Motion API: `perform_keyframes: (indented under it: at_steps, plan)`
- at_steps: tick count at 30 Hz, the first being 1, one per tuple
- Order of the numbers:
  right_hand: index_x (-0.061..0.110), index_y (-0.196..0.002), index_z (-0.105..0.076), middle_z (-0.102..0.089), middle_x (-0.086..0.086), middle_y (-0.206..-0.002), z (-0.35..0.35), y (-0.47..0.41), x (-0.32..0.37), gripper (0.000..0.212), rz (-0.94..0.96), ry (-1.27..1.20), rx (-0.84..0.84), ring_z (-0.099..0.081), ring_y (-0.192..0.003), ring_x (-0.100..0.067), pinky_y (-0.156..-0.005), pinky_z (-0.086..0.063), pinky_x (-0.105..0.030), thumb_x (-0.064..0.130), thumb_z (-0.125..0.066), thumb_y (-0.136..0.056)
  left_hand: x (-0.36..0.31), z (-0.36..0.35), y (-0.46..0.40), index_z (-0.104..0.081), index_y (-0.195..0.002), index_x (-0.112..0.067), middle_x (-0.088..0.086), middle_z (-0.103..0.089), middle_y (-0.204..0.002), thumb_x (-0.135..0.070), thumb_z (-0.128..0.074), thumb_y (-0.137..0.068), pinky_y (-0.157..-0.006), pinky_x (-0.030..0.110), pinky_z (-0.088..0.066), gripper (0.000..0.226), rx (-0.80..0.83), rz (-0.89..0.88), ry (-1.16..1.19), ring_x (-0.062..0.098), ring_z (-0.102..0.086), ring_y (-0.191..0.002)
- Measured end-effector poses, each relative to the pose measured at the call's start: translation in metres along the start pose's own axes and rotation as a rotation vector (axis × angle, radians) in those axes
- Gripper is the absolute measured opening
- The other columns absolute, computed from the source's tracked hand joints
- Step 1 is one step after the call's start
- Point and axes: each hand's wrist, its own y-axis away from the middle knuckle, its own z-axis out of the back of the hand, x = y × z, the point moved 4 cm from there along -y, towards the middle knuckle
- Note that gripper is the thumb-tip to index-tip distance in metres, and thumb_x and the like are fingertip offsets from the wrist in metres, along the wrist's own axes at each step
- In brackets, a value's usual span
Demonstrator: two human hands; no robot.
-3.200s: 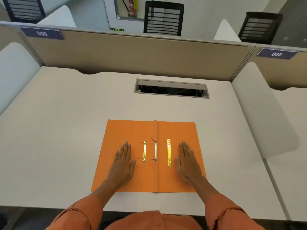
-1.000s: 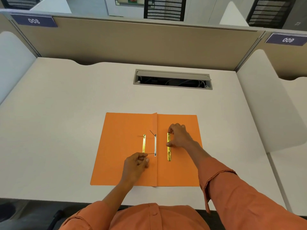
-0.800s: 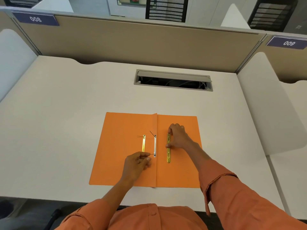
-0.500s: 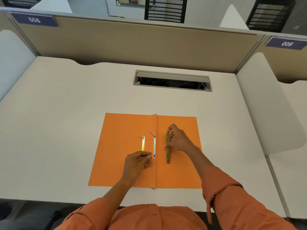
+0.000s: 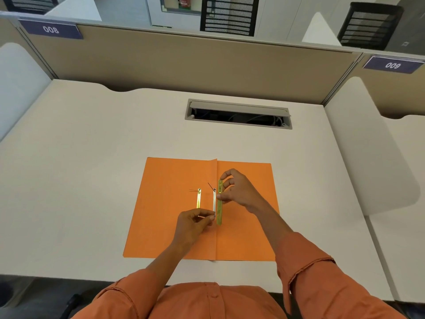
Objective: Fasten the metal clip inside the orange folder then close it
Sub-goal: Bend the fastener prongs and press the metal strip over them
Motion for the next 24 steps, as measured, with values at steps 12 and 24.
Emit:
perform_keyframes:
  at_steps: [12,24]
  plan:
    - [0.014,-0.116,-0.055,-0.061,-0.010,-0.096,-0.016,-0.003,0.002,0.055,0.044,0.003,-0.005,-0.071,-0.066,-0.022,-0.069,-0.067,-0.050,-0.006,-0.087,-0.076,0.001,0.000,-0.002,-0.086,-0.095,-0.024,-0.004,-0.082,-0.086,-0.008,-0.079,-0.089,-0.066,0.021,-0.058,0.018,-0.015,-0.026,-0.021,0.006,-0.072,-0.070]
    - [0.012,-0.118,-0.056,-0.061,-0.009,-0.095,-0.020,-0.004,0.000,0.055,0.038,-0.021,-0.020,-0.069,-0.065,-0.020,-0.063,-0.066,-0.037,-0.007,-0.086,-0.076,0.005,0.001,-0.005,-0.085,-0.087,-0.033,-0.002,-0.081,-0.083,-0.007,-0.079,-0.088,-0.064,0.022,-0.056,0.026,-0.031,-0.046,-0.014,0.008,-0.070,-0.068]
